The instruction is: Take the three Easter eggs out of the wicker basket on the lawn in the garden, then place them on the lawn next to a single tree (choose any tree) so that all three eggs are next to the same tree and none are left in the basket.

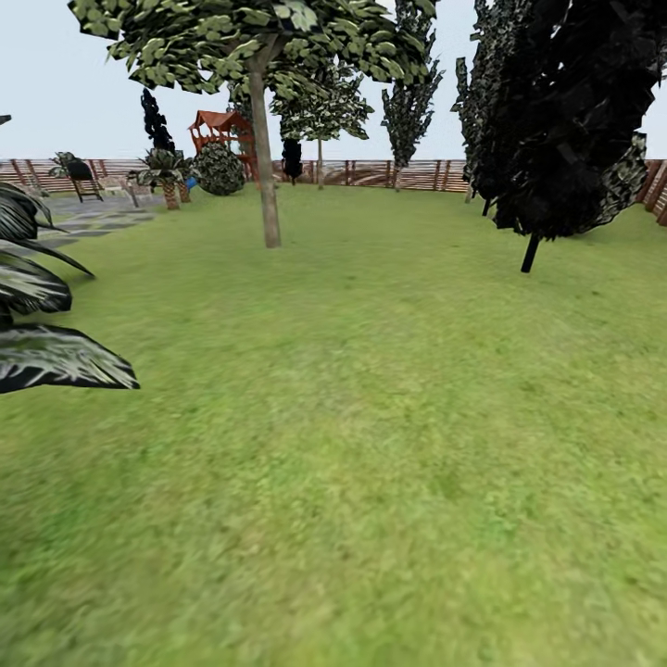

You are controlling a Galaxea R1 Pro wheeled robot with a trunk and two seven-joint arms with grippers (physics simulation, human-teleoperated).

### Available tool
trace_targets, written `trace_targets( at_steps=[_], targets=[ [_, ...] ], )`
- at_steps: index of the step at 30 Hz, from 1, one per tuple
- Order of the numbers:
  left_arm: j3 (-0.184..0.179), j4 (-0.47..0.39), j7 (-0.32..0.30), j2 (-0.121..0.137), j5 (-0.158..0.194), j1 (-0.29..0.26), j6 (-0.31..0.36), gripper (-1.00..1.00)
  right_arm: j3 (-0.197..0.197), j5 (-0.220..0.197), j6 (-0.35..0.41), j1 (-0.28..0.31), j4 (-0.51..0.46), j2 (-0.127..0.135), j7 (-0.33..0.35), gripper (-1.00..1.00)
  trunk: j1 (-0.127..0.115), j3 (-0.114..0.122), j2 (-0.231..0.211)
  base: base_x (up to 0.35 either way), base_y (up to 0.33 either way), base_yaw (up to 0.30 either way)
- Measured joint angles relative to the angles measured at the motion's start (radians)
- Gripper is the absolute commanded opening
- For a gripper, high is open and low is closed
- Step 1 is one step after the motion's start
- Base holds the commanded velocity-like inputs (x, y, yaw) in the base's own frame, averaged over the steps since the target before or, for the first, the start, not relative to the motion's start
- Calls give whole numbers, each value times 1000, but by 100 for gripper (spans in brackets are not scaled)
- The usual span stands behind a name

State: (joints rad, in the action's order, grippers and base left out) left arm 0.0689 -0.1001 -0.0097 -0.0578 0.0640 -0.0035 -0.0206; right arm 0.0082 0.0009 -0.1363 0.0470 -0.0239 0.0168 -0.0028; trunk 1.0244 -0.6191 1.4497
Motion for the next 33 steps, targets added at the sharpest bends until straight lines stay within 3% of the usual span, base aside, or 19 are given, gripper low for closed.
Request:
trace_targets(
  at_steps=[33],
  targets=[
    [-1,0,0,0,-2,-1,0,100,-1,0,0,0,2,2,0,100,0,0,0,339,0,0]
  ],
)
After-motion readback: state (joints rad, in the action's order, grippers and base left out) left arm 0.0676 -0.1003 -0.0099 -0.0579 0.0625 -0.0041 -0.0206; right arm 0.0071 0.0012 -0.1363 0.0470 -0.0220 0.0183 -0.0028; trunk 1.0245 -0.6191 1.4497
